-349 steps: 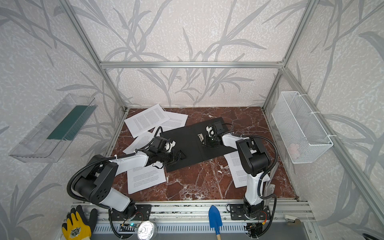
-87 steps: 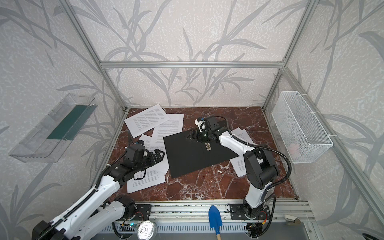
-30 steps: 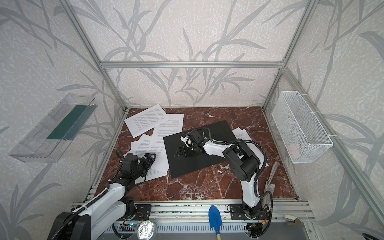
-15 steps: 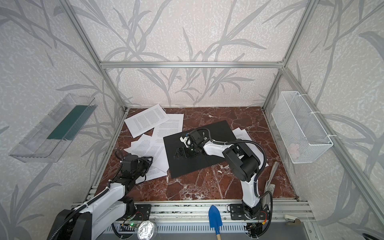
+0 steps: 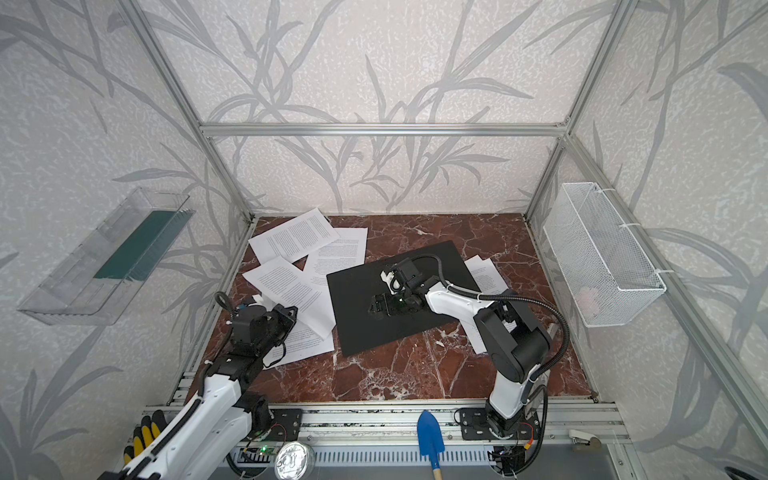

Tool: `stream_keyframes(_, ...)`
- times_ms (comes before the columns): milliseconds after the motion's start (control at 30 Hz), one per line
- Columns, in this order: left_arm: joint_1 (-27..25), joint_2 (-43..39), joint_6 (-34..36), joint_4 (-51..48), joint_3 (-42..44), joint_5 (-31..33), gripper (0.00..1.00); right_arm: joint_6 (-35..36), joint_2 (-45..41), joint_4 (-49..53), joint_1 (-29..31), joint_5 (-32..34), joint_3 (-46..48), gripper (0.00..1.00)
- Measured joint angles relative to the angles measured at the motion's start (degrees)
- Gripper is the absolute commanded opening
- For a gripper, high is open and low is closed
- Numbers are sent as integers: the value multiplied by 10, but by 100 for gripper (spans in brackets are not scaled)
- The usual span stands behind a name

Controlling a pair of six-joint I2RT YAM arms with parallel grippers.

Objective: Put the files into the folder

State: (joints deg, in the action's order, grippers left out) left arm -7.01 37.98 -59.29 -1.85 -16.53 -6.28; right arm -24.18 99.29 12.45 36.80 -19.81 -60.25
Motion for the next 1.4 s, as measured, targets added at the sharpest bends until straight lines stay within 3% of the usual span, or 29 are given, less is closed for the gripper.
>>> stream_keyframes(200, 0, -45, 58, -97, -100, -14, 0, -1, -84, 16, -40, 54, 32, 99)
stream_keyframes(433, -9, 2, 119, -167, -229, -67, 0, -20, -128, 15, -92, 61, 64, 99)
stream_keyframes(700, -129, 122, 172, -188, -343, -77, 0, -38, -141, 15, -139, 78, 92, 99)
stream_keyframes(933, -169, 178, 186, -195, -393, -80, 0, -9, -84, 10, -145, 92, 46, 99)
stream_keyframes(1167, -171, 171, 191, -221, -421, -88, 0, 9, 12, -14, -137, 68, 7, 99)
stream_keyframes(1400, -172, 143, 204, -257, -435, -73, 0, 6, 46, -23, -114, 49, -2, 99)
